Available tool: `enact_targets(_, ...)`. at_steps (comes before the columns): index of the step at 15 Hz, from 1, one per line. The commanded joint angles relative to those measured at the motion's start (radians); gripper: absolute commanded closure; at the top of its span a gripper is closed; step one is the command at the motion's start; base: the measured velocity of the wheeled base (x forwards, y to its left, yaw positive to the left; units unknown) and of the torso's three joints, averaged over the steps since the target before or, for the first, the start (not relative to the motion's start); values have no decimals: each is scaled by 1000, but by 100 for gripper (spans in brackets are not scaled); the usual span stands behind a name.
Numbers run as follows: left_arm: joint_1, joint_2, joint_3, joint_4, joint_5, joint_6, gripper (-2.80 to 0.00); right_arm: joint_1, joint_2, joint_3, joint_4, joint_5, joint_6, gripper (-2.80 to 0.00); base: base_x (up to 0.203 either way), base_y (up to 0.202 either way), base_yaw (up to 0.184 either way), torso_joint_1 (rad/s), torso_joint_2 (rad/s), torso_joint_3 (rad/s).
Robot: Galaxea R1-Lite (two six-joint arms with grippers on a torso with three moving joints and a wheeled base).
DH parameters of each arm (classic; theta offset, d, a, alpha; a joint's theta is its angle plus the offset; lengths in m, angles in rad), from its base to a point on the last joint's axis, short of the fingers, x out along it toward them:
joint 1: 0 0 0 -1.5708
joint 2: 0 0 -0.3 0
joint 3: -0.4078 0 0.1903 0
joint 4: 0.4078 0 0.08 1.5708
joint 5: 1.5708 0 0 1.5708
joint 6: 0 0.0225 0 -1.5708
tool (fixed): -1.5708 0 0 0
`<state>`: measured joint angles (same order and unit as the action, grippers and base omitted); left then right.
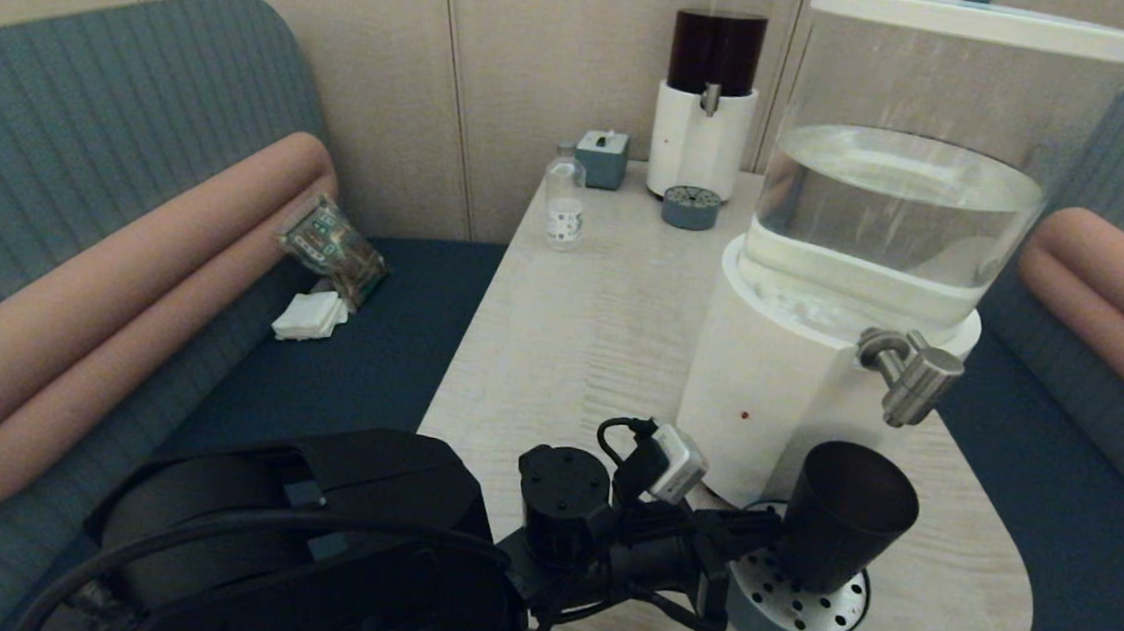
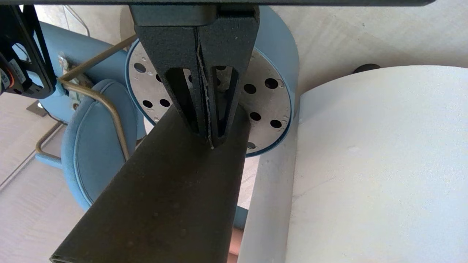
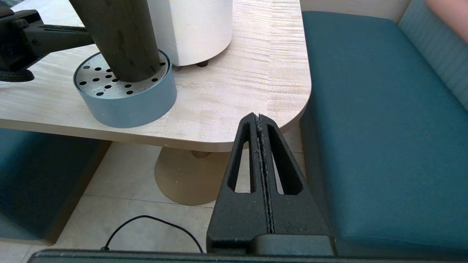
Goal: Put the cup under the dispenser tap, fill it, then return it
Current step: Turn on the faucet
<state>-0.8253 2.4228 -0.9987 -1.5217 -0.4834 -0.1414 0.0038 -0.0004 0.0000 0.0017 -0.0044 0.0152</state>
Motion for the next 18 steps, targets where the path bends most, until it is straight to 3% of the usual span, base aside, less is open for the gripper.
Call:
enact_targets(1,-1,2,0,-8,-1,-1,0,1,0,0,0,0,0,0,0,0,0,0,0,0)
enact_targets(9,4,-94,142,-8,2,-2,0,1,0,0,0,0,-1,0,0,0,0,0,0,0)
enact_targets(12,6,-227,262,-8,45,-4,0,1,0,0,0,0,0,0,0,0,0,0,0,0)
enact_targets(16,12,-541,494,-8,251,-73,0,0,0,0,0,0,-1,0,0,0,0,0,0,0)
enact_targets(18,33,-713,599,-8,402,-122,0,1,0,1,0,0,-1,0,0,0,0,0,0,0)
